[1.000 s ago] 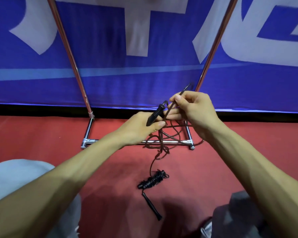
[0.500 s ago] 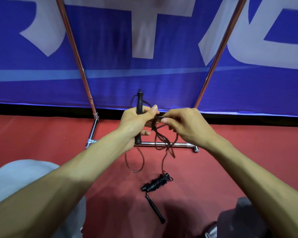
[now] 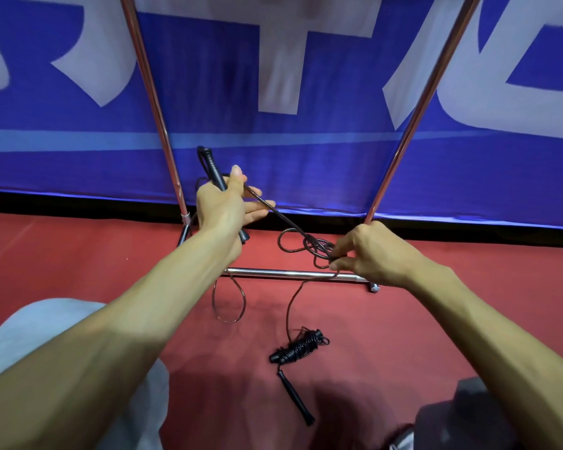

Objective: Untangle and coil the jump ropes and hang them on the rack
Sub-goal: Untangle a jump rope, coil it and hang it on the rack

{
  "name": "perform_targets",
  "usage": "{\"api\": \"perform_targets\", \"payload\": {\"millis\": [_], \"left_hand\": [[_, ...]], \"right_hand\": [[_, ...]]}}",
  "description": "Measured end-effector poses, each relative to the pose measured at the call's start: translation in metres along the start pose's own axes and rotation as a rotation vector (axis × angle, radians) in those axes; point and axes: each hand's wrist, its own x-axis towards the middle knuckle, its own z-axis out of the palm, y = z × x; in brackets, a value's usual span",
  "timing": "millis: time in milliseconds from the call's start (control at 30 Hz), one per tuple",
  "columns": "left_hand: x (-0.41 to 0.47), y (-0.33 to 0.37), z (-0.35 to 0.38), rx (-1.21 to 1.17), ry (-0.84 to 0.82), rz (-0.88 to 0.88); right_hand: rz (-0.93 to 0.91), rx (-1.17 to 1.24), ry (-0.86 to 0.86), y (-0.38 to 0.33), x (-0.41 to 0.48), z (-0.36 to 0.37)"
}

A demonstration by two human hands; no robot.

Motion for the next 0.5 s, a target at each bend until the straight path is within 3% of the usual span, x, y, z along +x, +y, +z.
{"api": "perform_targets", "payload": {"millis": [100,300,500], "left_hand": [[-0.003,-0.002,0.003,-0.024,-0.034,0.011],[-0.006,-0.01,0.01,-0.044,-0.183,0.002],[-0.02,-0.025,0.013,0.12,-0.593,0.065]], "right_hand": [[-0.027,0.138,-0.009,-0.011,-0.002,-0.001],[-0.047,0.564,0.179,-0.026,0.001,-0.006],[0.048,0.893,0.287,-0.028,0.003,-0.009]]}}
